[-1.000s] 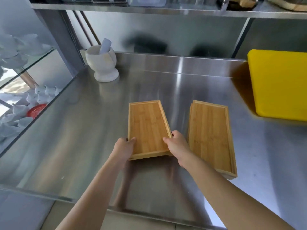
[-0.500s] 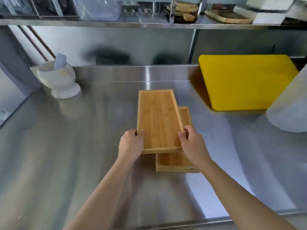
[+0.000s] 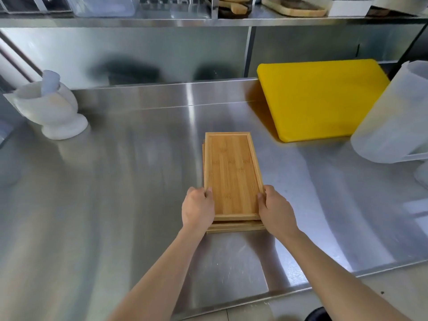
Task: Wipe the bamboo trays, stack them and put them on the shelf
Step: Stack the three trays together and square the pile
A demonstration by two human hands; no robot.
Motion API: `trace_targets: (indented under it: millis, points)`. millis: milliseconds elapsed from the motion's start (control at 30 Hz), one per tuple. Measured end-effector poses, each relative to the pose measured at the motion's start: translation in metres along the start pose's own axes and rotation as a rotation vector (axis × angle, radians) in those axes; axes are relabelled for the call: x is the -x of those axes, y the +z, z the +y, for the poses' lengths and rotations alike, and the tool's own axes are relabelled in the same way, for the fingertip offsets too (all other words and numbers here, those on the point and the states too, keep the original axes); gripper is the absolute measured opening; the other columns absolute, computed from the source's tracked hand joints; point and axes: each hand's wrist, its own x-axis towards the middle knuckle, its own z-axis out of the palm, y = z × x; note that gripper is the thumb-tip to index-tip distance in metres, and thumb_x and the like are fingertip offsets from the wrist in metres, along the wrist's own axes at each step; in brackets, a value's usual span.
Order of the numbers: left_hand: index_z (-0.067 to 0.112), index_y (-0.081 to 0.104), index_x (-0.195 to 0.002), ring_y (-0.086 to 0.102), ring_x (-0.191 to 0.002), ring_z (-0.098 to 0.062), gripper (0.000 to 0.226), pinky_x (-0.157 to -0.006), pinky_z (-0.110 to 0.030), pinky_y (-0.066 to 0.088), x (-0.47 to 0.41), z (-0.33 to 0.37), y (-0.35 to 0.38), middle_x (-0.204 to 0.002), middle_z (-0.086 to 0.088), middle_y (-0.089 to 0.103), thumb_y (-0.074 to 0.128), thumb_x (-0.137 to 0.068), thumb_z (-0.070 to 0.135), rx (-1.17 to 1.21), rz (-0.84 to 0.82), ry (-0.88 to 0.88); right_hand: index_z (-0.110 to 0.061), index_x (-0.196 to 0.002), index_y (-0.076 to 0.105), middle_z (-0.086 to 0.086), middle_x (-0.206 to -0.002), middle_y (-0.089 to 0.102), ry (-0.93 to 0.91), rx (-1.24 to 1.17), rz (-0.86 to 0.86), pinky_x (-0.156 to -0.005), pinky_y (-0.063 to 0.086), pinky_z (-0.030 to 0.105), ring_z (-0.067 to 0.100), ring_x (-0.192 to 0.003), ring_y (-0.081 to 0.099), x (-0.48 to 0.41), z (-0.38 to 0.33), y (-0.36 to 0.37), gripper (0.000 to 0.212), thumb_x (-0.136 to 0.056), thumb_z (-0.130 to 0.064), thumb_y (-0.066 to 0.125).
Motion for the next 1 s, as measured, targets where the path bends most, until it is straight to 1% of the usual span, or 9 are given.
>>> trace_targets:
  millis: [133, 267, 367, 433, 467, 567, 700, 833, 1000]
  points:
    - [0.011, 0.032, -0.054, 0.044, -0.061, -0.021, 0.048, -0.061, -0.033, 0.038, 0.003, -0.003, 0.002, -0.105, -0.012, 0.045, 0.038, -0.099, 0.023, -0.033, 0.010, 0.011, -0.004, -0.101, 0.049, 0.005, -0.075, 0.053, -0.038, 0.098, 0.023, -0.062, 0.039, 0.031, 0.024, -0.066, 0.050, -0.002, 0.006, 0.007, 0.026, -0.097, -0.022, 0.031]
    - [0.010, 0.039, -0.059, 0.049, -0.065, -0.024, 0.045, -0.062, -0.033, 0.041, 0.004, -0.006, 0.002, -0.109, -0.010, 0.045, 0.037, -0.100, 0.028, -0.108, -0.010, 0.034, -0.004, -0.099, 0.050, 0.003, -0.070, 0.050, -0.056, 0.214, 0.037, -0.057, 0.037, 0.031, 0.025, -0.060, 0.047, -0.002, 0.013, 0.010, 0.028, -0.097, -0.024, 0.032]
    - [0.006, 0.056, -0.097, 0.055, -0.077, -0.026, 0.033, -0.067, -0.034, 0.045, 0.007, -0.007, 0.002, -0.117, -0.010, 0.046, 0.039, -0.098, 0.035, -0.171, -0.043, 0.071, -0.006, -0.108, 0.051, 0.004, -0.078, 0.057, -0.061, 0.202, 0.070, -0.058, 0.040, 0.031, 0.026, -0.066, 0.054, -0.001, 0.014, 0.008, 0.030, -0.096, -0.028, 0.035]
    - [0.017, 0.043, -0.130, 0.056, -0.085, -0.023, 0.045, -0.075, -0.035, 0.048, 0.014, -0.008, -0.003, -0.121, -0.005, 0.041, 0.048, -0.093, 0.042, -0.126, -0.077, 0.129, -0.013, -0.119, 0.046, 0.003, -0.095, 0.059, -0.070, 0.100, 0.083, -0.066, 0.047, 0.034, 0.025, -0.080, 0.060, 0.002, 0.015, 0.003, 0.035, -0.094, -0.036, 0.041]
    - [0.022, 0.039, -0.133, 0.054, -0.089, -0.019, 0.052, -0.078, -0.033, 0.047, 0.018, -0.009, -0.008, -0.121, -0.001, 0.038, 0.055, -0.089, 0.044, -0.059, -0.108, 0.150, -0.017, -0.121, 0.045, 0.002, -0.100, 0.055, -0.086, 0.029, 0.069, -0.071, 0.049, 0.036, 0.024, -0.085, 0.060, 0.004, 0.016, 0.001, 0.038, -0.091, -0.040, 0.046]
    - [0.025, 0.045, -0.123, 0.038, -0.108, -0.006, 0.054, -0.089, -0.017, 0.033, 0.028, -0.022, -0.020, -0.128, 0.007, 0.031, 0.072, -0.078, 0.038, 0.003, -0.260, 0.277, -0.026, -0.117, 0.044, -0.005, -0.115, 0.043, -0.142, -0.141, -0.079, -0.080, 0.051, 0.038, 0.023, -0.088, 0.059, 0.015, 0.027, -0.004, 0.044, -0.081, -0.045, 0.061]
    - [0.013, 0.058, -0.107, 0.031, -0.120, -0.003, 0.035, -0.083, 0.012, 0.017, 0.027, -0.047, -0.019, -0.141, 0.002, 0.031, 0.075, -0.078, 0.022, -0.105, -0.348, 0.460, -0.025, -0.111, 0.051, -0.010, -0.124, 0.032, -0.204, -0.086, -0.243, -0.083, 0.051, 0.035, 0.025, -0.087, 0.060, 0.027, 0.046, -0.002, 0.042, -0.076, -0.042, 0.068]
    - [0.009, 0.063, -0.097, 0.031, -0.120, 0.001, 0.019, -0.086, 0.006, 0.022, 0.024, -0.051, -0.014, -0.141, 0.000, 0.037, 0.071, -0.081, 0.015, -0.094, -0.279, 0.480, -0.017, -0.102, 0.057, -0.003, -0.126, 0.042, -0.219, -0.075, -0.171, -0.079, 0.050, 0.031, 0.021, -0.077, 0.057, 0.025, 0.047, -0.003, 0.021, -0.084, -0.025, 0.063]
    - [0.011, 0.062, -0.089, 0.046, -0.121, -0.020, 0.012, -0.086, -0.015, 0.035, 0.027, -0.050, -0.011, -0.131, 0.009, 0.036, 0.071, -0.081, 0.012, -0.080, -0.248, 0.488, -0.013, -0.096, 0.056, -0.006, -0.116, 0.045, -0.198, -0.118, -0.187, -0.081, 0.047, 0.031, 0.025, -0.079, 0.057, 0.027, 0.041, -0.004, 0.012, -0.085, -0.017, 0.062]
